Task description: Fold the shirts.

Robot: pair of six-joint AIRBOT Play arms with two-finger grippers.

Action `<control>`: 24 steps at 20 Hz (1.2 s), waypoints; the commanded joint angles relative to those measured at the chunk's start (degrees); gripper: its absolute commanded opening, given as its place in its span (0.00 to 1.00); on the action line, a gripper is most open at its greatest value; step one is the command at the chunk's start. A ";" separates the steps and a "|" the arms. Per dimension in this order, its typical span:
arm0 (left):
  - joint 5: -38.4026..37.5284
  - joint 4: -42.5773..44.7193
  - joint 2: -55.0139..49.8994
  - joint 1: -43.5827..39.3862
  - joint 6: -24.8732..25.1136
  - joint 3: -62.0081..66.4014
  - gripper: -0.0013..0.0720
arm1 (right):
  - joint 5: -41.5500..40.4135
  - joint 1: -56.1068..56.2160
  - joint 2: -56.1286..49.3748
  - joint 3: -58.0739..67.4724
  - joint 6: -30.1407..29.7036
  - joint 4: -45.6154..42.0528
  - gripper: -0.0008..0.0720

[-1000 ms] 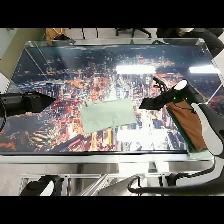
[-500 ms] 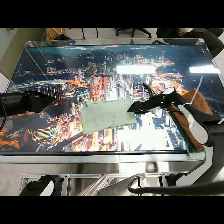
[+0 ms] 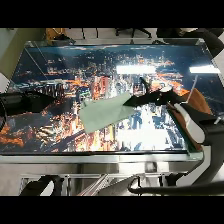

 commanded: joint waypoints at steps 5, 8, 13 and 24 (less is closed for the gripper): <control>-0.04 -0.09 -2.08 0.00 0.72 -0.02 0.03 | 3.65 -19.65 17.42 7.67 10.69 1.53 0.03; -0.79 -1.36 -5.16 0.00 0.72 -0.02 0.03 | 5.11 -31.82 25.66 9.27 14.23 1.53 0.03; -1.05 -3.45 -10.60 -0.42 3.37 -0.02 0.03 | 11.34 -50.86 37.07 9.14 29.49 -15.17 0.03; -2.05 -20.59 -21.03 -0.39 15.58 0.00 0.03 | 35.34 -52.30 45.62 -3.41 49.22 -63.71 0.04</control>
